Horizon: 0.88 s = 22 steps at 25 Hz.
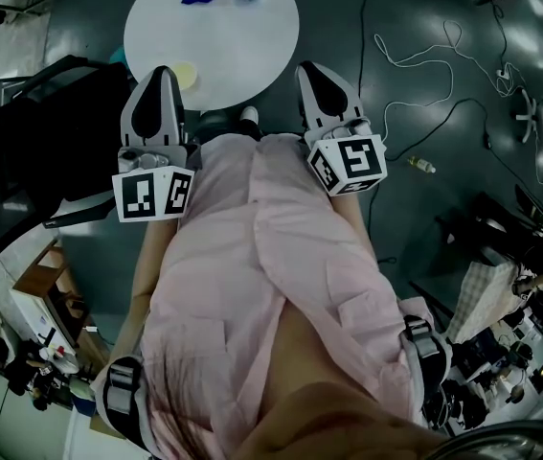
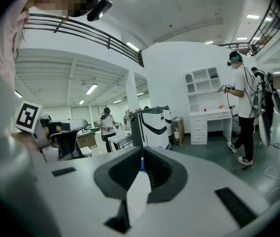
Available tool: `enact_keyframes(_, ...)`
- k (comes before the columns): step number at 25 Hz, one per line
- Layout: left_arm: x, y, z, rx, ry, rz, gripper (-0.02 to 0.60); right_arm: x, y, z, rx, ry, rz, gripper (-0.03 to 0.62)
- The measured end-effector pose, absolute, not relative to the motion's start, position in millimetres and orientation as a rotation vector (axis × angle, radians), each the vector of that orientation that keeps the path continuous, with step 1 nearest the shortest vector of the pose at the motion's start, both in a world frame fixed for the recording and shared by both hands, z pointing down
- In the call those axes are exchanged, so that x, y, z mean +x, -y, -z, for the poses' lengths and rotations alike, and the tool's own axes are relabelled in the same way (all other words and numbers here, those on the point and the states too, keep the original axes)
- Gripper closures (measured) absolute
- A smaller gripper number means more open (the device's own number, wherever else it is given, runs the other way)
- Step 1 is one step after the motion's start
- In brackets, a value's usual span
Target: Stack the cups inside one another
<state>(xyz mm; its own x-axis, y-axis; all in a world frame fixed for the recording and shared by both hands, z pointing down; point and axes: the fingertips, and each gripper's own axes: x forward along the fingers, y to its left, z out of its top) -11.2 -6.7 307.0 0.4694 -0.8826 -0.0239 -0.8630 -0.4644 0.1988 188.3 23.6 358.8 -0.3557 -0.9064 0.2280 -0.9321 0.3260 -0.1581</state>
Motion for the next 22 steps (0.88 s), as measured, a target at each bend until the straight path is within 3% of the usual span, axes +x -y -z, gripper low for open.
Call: enact_keyframes(22, -26, 9, -306, 2.529, 1.571, 0.21, 0.565, 186, -24, -360, 1.751, 2.464, -0.419, 0.556)
